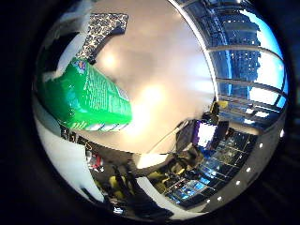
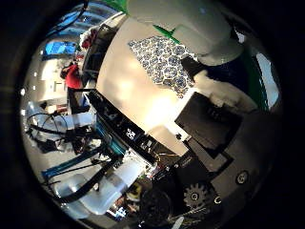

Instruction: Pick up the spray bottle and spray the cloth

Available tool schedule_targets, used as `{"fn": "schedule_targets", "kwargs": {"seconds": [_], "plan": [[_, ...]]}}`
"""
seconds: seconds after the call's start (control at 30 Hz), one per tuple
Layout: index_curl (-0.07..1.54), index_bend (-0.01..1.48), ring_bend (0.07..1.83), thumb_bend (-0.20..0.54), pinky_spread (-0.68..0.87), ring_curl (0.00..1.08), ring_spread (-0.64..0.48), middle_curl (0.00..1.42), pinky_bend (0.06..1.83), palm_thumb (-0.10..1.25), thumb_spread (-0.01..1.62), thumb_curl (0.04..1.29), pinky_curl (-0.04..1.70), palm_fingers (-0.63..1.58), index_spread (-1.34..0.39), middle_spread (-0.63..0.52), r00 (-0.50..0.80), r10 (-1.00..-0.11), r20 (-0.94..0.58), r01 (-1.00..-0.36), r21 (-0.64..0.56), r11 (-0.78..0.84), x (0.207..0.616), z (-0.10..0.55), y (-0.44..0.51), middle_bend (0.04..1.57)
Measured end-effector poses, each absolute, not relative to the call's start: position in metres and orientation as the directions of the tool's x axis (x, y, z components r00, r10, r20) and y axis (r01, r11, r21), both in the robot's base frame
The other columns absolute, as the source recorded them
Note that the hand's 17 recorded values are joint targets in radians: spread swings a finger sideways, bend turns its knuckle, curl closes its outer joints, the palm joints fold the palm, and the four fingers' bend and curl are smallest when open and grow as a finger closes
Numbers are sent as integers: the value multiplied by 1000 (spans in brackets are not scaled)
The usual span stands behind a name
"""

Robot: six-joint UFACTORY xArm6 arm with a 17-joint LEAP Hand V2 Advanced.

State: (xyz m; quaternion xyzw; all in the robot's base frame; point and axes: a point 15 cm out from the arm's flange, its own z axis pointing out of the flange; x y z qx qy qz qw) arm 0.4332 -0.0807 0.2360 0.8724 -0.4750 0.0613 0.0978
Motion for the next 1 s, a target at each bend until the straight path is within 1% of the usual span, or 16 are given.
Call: {"fn": "schedule_targets", "kwargs": {"seconds": [0.17, 0.4, 0.73, 0.87, 1.0], "plan": [[830, 1104, 1415, -22, -176, 677, -196, 716, 1086, 1019, 637, 858, 1303, 1126, -260, -130, 566, -787, 243, -824, 142, -549, 443, 234, -61, 1370], [833, 1098, 1410, -21, -174, 684, -198, 717, 1077, 1025, 614, 871, 1321, 1123, -262, -130, 578, -774, 257, -815, 133, -564, 461, 238, -26, 1371], [829, 1104, 1403, -21, -173, 690, -200, 717, 1066, 1025, 599, 875, 1333, 1127, -259, -130, 580, -784, 221, -814, 202, -545, 462, 197, -10, 1368], [827, 1104, 1401, -21, -173, 692, -200, 718, 1064, 1025, 598, 876, 1336, 1127, -258, -130, 578, -783, 229, -816, 188, -547, 466, 206, -10, 1367], [826, 1105, 1399, -21, -173, 694, -201, 718, 1063, 1025, 597, 876, 1339, 1127, -258, -130, 577, -773, 264, -817, 166, -552, 475, 231, -14, 1367]]}}
